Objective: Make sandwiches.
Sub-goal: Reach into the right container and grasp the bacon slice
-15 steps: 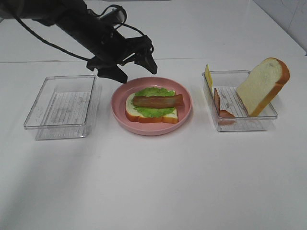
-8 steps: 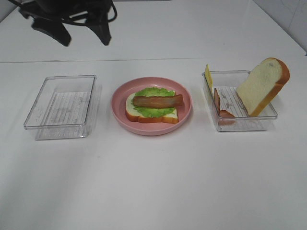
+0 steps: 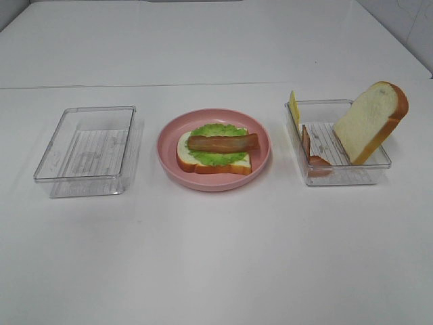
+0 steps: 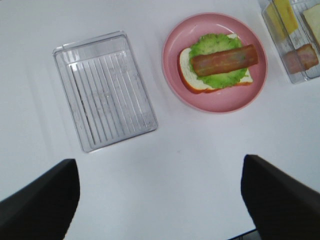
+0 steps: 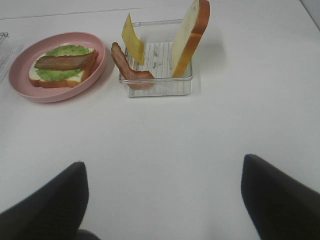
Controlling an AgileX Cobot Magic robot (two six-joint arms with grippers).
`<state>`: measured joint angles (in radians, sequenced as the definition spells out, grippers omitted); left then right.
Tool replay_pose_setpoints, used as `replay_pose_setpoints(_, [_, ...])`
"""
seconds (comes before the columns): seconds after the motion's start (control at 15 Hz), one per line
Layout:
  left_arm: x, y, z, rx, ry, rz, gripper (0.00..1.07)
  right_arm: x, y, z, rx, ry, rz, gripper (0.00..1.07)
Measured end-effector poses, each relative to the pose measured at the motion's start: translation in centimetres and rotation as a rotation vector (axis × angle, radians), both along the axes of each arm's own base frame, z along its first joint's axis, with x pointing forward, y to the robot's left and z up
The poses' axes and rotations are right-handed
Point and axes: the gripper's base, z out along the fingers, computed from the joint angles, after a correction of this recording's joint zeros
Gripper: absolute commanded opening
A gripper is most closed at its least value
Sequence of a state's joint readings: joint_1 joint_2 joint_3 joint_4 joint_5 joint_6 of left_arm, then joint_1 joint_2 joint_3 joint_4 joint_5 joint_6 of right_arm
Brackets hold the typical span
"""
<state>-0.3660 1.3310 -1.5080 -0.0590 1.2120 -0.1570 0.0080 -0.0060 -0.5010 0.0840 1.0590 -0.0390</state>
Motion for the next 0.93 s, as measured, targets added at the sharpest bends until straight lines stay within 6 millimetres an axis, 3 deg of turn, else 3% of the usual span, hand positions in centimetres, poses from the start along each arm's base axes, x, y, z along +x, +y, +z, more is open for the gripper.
replay_pose_setpoints(0.07, [-2.0, 0.8, -0.2, 0.002, -0.003, 0.001, 0.83, 0.0, 0.0, 0.0, 0.000, 0.000, 0.000, 0.78])
replay_pose_setpoints(0.13, [-2.8, 1.1, -0.4, 0.005, -0.002, 0.001, 0.83, 0.0, 0.0, 0.0, 0.000, 0.000, 0.000, 0.78])
replay_pose_setpoints(0.2, [-6.0, 2.4, -1.7, 0.021, 0.003, 0.001, 0.83, 0.0, 0.0, 0.0, 0.000, 0.000, 0.000, 0.78])
replay_pose_setpoints(0.53, [-13.3, 5.5, -5.2, 0.071, -0.044, -0.048, 0.83, 0.0, 0.0, 0.0, 0.000, 0.000, 0.000, 0.78])
replay_pose_setpoints(0.67, [-16.8, 6.8, -7.5, 0.054, -0.107, -0.048, 0.83, 0.0, 0.0, 0.0, 0.000, 0.000, 0.000, 0.78])
replay_pose_setpoints(0.93, [-20.4, 8.2, -10.6, 0.016, -0.278, -0.067, 0.83, 0.0, 0.0, 0.0, 0.000, 0.000, 0.000, 0.78])
